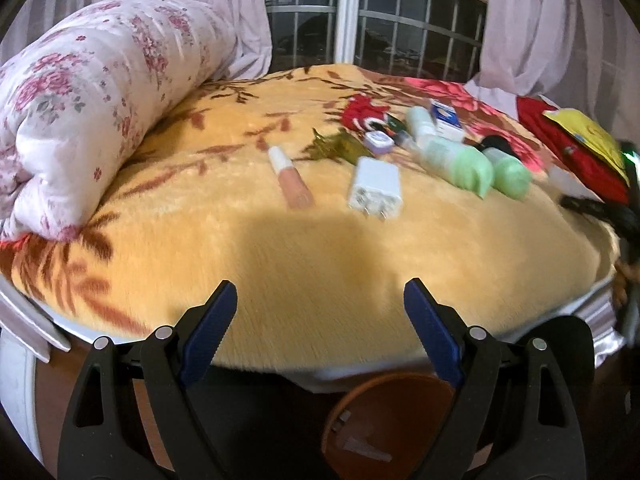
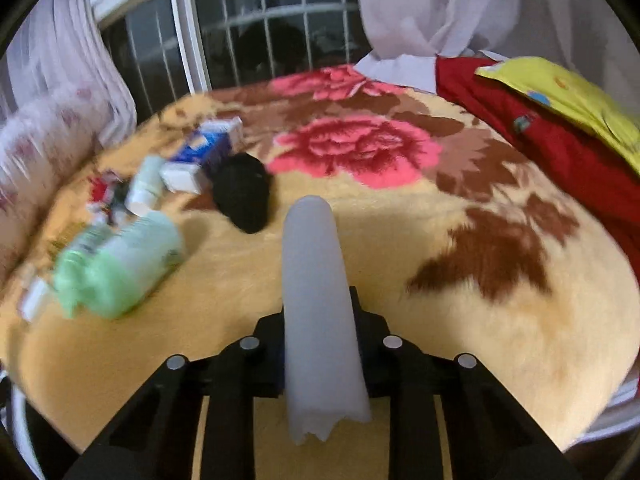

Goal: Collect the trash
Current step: 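Grasp the white foam roll with the right gripper, then grasp the beige lipstick tube with the left gripper while the right holds the roll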

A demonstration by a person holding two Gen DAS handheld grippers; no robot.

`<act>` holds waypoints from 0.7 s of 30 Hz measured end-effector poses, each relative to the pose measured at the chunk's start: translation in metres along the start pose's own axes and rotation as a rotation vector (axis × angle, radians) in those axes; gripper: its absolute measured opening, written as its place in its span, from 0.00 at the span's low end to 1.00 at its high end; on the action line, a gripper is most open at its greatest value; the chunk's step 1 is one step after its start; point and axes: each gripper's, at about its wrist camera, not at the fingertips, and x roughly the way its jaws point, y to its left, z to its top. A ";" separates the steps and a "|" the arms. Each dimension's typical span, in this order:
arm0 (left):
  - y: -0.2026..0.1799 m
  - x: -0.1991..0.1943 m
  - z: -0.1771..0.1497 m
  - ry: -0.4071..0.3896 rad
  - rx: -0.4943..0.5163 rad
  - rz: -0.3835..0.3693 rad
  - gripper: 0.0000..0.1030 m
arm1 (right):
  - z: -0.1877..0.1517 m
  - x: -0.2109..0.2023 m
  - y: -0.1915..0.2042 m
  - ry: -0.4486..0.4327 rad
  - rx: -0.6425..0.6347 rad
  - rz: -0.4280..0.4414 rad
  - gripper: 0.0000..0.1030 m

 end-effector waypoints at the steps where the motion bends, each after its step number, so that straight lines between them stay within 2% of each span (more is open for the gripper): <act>1: 0.002 0.003 0.005 -0.005 -0.005 0.008 0.81 | -0.007 -0.011 0.005 -0.022 -0.002 0.027 0.23; 6: 0.013 0.025 0.040 -0.018 -0.045 0.051 0.81 | -0.036 -0.048 0.035 -0.083 -0.020 0.101 0.24; 12: 0.020 0.070 0.076 0.038 -0.088 0.120 0.81 | -0.056 -0.052 0.064 -0.061 -0.089 0.133 0.25; 16: 0.029 0.112 0.078 0.116 -0.108 0.184 0.83 | -0.063 -0.049 0.074 -0.051 -0.106 0.135 0.25; 18: 0.036 0.111 0.075 0.069 -0.139 0.170 0.83 | -0.065 -0.050 0.075 -0.059 -0.103 0.127 0.25; 19: 0.035 0.109 0.073 0.048 -0.139 0.175 0.79 | -0.065 -0.051 0.075 -0.061 -0.094 0.130 0.25; 20: 0.035 0.106 0.071 0.019 -0.139 0.186 0.66 | -0.066 -0.052 0.074 -0.061 -0.083 0.133 0.25; 21: 0.034 0.104 0.068 -0.004 -0.132 0.195 0.62 | -0.067 -0.052 0.074 -0.060 -0.077 0.134 0.25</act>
